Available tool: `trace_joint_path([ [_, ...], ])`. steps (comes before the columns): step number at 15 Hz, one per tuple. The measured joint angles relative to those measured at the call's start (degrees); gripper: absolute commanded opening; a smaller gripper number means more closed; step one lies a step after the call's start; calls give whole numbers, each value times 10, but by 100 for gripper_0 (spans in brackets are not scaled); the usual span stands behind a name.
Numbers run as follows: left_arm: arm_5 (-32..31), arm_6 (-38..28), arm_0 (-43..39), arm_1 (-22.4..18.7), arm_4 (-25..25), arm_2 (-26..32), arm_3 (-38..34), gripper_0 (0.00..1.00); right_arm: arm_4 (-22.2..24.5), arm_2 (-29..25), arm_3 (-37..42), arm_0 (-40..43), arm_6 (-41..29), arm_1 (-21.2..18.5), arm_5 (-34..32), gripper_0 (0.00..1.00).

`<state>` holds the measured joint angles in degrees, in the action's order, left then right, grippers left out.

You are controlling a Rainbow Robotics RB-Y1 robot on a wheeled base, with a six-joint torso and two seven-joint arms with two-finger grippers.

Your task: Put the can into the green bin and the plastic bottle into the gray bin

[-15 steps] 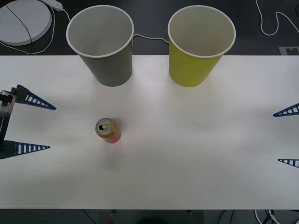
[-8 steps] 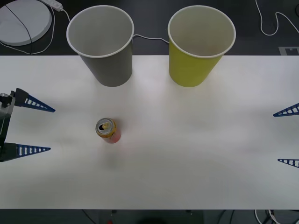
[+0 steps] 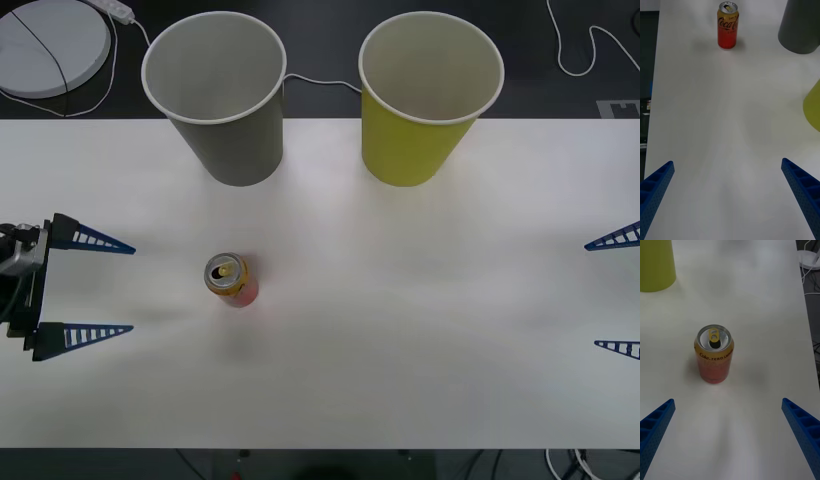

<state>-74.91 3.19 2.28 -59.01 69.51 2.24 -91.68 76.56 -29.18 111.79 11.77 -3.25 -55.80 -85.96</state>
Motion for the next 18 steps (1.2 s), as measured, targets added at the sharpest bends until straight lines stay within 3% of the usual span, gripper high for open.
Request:
trace_joint_path([
  [6, 54, 102, 0, 9, -75, -67, 64, 100, 0, 0, 0, 0, 0, 0, 0, 100],
  [15, 61, 165, 0, 107, -101, -73, 148, 100, 0, 0, 0, 0, 0, 0, 0, 100],
  [18, 70, 214, 0, 133, -101, -73, 173, 100, 0, 0, 0, 0, 0, 0, 0, 100],
])
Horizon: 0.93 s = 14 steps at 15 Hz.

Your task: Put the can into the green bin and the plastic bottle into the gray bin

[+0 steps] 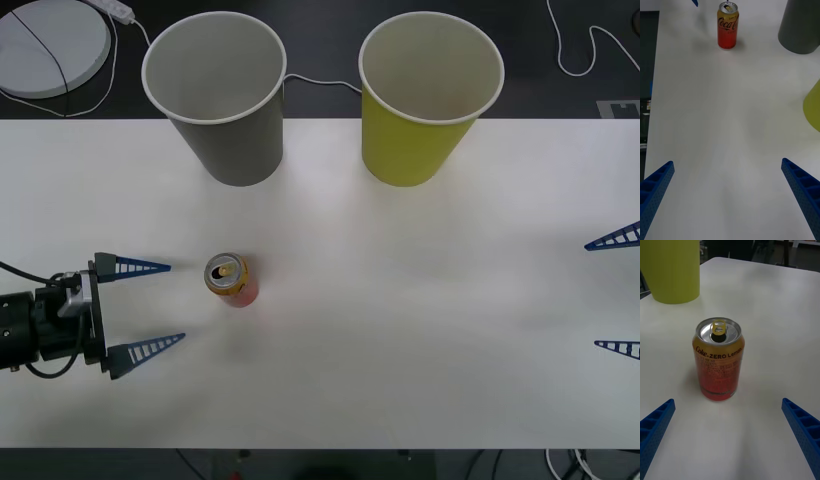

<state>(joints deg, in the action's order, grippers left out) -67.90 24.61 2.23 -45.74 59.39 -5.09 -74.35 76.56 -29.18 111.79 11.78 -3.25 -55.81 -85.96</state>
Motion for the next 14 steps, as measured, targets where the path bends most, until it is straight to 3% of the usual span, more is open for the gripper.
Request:
trace_joint_path([
  [10, 41, 104, 9, 66, -18, -15, 63, 100, 0, 0, 0, 0, 0, 0, 0, 100],
  [14, 52, 114, 17, 95, -34, -15, 82, 100, 0, 0, 0, 0, 0, 0, 0, 100],
])
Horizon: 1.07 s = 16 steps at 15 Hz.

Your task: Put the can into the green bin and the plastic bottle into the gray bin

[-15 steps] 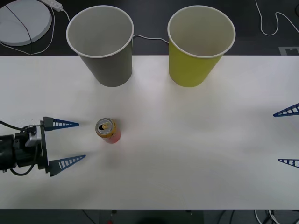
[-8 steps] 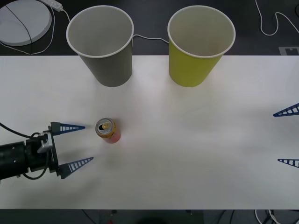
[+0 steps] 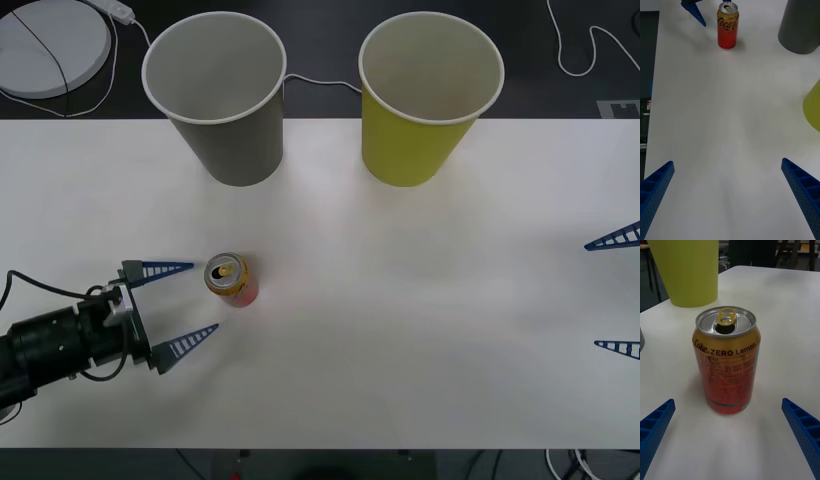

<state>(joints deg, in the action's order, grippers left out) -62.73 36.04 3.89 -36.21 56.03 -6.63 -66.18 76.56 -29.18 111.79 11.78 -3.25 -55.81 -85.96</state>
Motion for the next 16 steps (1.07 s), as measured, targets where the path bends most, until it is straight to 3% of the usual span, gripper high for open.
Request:
trace_joint_path([
  [7, 11, 0, 7, 38, -4, 0, 0, 100, 0, 0, 0, 0, 0, 0, 0, 100],
  [16, 38, -9, 31, 92, 43, 0, 0, 100, 0, 0, 0, 0, 0, 0, 0, 100],
])
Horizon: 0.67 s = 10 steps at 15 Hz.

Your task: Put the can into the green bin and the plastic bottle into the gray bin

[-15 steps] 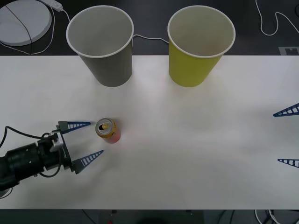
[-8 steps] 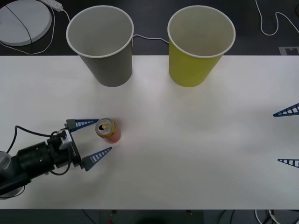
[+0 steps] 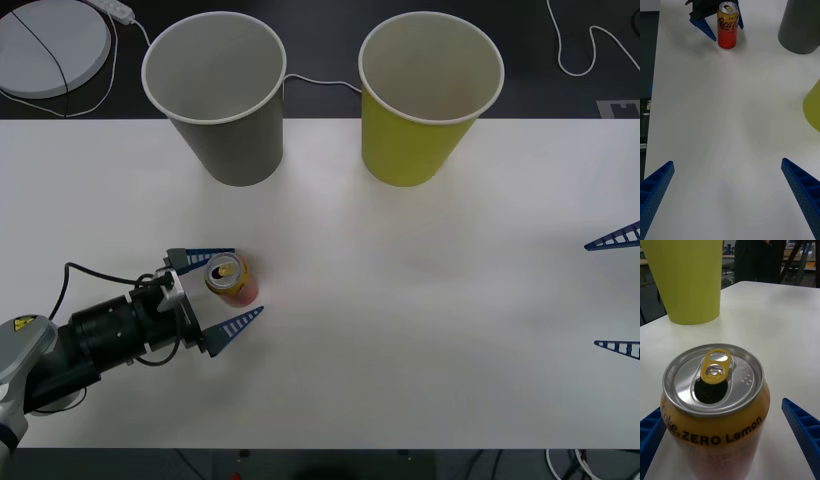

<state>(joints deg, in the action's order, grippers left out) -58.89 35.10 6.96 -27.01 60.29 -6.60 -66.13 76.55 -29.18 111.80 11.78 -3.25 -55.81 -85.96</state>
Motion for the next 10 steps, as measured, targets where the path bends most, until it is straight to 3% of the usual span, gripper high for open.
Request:
trace_joint_path([
  [6, 10, -12, 13, 19, 21, 0, 1, 100, 0, 0, 0, 0, 0, 0, 0, 100],
  [7, 10, -13, 14, 19, 22, 0, 1, 73, 0, 0, 0, 0, 0, 0, 0, 100],
  [8, 10, -14, 15, 18, 22, 0, 1, 15, 0, 0, 0, 0, 0, 0, 0, 100],
  [9, 10, -14, 15, 18, 22, 0, 1, 0, 0, 0, 0, 0, 0, 0, 0, 100],
  [10, 10, -14, 15, 18, 22, 0, 1, 0, 0, 0, 0, 0, 0, 0, 0, 100],
])
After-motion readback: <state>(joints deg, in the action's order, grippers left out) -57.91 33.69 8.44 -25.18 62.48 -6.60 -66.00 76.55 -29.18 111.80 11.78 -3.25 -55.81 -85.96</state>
